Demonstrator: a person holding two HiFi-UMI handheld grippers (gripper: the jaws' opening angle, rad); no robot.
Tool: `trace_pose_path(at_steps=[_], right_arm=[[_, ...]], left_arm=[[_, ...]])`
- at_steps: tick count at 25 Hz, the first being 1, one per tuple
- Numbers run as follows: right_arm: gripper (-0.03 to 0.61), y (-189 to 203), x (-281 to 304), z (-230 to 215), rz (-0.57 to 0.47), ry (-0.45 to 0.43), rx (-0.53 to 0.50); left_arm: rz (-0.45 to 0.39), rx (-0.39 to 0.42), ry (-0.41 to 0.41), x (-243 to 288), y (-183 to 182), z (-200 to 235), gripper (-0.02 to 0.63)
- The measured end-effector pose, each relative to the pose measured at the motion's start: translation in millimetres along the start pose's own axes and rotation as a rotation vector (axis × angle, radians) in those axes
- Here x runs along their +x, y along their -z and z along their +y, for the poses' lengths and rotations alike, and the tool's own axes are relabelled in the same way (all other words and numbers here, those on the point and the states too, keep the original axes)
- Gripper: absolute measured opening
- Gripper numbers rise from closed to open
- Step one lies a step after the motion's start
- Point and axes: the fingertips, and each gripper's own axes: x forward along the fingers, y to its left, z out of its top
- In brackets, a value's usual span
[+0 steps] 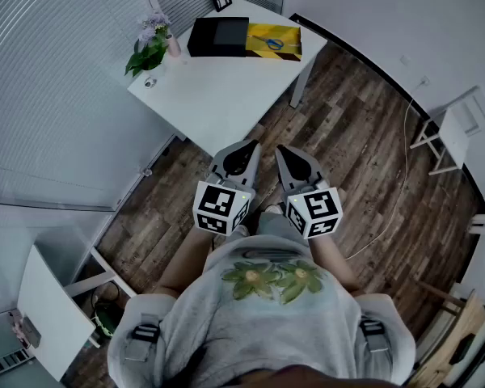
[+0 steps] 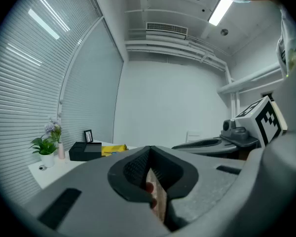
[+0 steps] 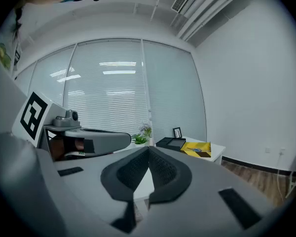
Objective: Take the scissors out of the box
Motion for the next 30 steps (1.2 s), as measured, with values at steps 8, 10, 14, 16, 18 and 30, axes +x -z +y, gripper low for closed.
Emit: trace_pose_path(at_steps=[8, 10, 14, 16, 18, 30], right_arm=[[0.006, -4, 8, -50, -0.017, 0.014, 0.018], [0.006, -7, 10, -62, -0.031, 0.006, 0.02], [0.006, -12, 11, -90, -0.048, -0.006, 0.004], [0.006, -13, 11, -103, -0.048, -0.008, -0.003], [0.008, -11, 10, -115, -0.043, -0.007, -0.009], [0.008, -2, 55, -162, 0.005, -0.029, 0.004]], left_arm=[[0.015, 0.021, 0.012, 50, -7, -9, 0.005], [0.001, 0.032, 0.013, 64, -14, -11, 0.006], [-0.007, 0.029, -0.002, 90, -18, -15, 0.005], [0.0, 0.015, -0.014, 99, -15, -18, 0.006], [0.011, 0.001, -0.022, 109, -10, -21, 0.006], [0.082, -0.021, -0.032, 172, 7, 6, 0.006]])
